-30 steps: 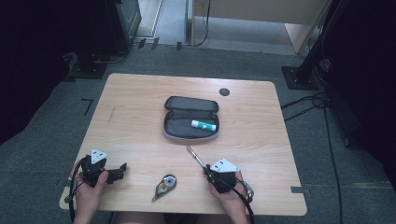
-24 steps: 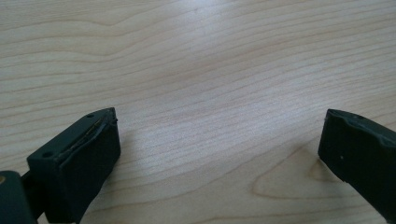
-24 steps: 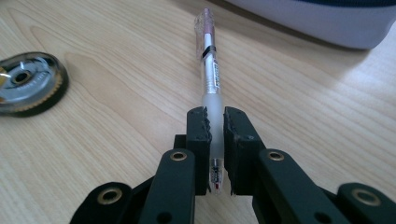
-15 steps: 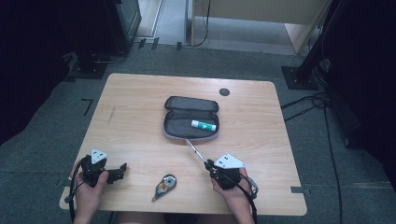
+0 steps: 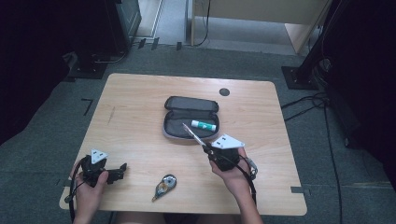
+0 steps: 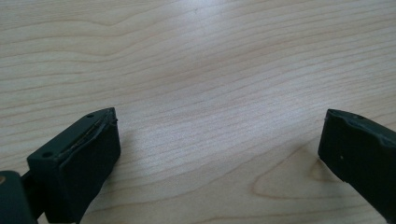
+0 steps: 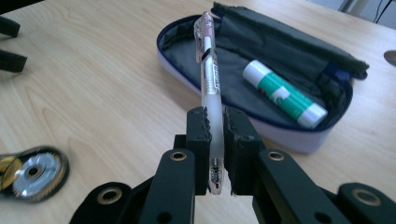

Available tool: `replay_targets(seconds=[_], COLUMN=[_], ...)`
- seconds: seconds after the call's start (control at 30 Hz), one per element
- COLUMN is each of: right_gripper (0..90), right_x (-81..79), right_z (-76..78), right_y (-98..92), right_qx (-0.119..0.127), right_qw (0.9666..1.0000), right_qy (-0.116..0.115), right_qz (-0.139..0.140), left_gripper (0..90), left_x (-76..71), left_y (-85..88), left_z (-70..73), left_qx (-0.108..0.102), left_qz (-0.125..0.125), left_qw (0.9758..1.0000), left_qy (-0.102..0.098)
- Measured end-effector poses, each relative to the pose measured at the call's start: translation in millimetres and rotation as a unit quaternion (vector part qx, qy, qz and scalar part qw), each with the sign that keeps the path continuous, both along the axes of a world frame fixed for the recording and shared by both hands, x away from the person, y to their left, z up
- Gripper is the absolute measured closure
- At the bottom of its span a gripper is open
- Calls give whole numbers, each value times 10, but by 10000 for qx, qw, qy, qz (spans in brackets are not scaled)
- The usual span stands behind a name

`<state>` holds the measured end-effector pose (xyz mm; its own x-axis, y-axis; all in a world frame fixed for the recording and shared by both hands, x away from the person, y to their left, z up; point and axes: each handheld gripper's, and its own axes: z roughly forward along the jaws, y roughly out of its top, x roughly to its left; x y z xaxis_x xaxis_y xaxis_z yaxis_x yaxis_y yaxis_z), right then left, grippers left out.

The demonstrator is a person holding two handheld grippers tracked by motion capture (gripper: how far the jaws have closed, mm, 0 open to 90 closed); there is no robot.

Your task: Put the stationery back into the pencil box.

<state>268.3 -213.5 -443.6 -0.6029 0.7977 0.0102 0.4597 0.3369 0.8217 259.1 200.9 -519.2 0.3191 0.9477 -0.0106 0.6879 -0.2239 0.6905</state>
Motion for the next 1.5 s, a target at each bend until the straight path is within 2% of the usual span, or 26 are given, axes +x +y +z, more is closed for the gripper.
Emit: replay_targets(seconds=[0.27, 0.37, 0.5, 0.57, 1.07, 1.17, 1.33, 1.5], right_gripper=[812, 811, 810, 810, 808, 800, 776, 732], right_x=[322, 459, 604, 679, 937, 962, 1000, 1034], right_z=[71, 30, -35, -68, -143, -168, -213, -200], right_y=[120, 187, 268, 311, 435, 461, 473, 412], right_qx=[-104, -181, -239, -349, -333, -315, -549, -474], right_qw=[9998, 9994, 9989, 9985, 9971, 9974, 9967, 9967], right_qy=[125, 226, 340, 381, 630, 641, 576, 497], right_qz=[111, 207, 212, 197, 259, 123, -132, -435], left_gripper=[0, 0, 0, 0, 0, 0, 0, 0], left_x=[0, 0, 0, 0, 0, 0, 0, 0], left_y=[4, 3, 2, 3, 3, 3, 4, 7], left_z=[1, 0, 0, 0, 0, 0, 0, 1], left_qx=[-25, -7, -16, -17, -19, -19, -34, -18], left_qz=[4, -3, -1, -1, 1, 0, 7, -5], left_qw=[10000, 10000, 10000, 10000, 10000, 10000, 10000, 10000], left_qy=[0, -1, 0, 1, -3, -2, -3, 6])
